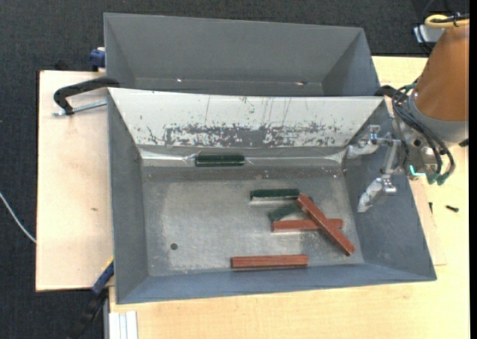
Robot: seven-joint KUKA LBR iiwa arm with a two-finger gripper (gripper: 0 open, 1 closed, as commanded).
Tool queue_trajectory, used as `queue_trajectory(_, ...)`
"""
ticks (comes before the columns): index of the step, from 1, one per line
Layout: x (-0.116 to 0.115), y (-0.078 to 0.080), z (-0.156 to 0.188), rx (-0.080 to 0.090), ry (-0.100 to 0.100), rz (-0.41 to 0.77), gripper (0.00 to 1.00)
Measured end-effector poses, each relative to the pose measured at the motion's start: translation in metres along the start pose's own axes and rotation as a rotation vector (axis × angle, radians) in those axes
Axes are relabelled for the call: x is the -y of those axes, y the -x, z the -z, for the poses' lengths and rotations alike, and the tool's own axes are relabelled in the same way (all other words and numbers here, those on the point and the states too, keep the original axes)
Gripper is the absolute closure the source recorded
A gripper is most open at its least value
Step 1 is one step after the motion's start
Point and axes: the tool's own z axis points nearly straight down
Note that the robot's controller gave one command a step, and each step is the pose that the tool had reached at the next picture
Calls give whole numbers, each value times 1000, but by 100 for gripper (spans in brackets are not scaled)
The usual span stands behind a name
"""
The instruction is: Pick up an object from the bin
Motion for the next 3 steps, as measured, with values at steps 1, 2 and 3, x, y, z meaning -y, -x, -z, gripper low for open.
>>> queue_trajectory(1,0,2,4,8,-2,1,0)
queue_trajectory(2,-8,-1,-44,13,-3,37,0)
queue_trajectory(3,-17,0,-159,11,-1,-39,100)
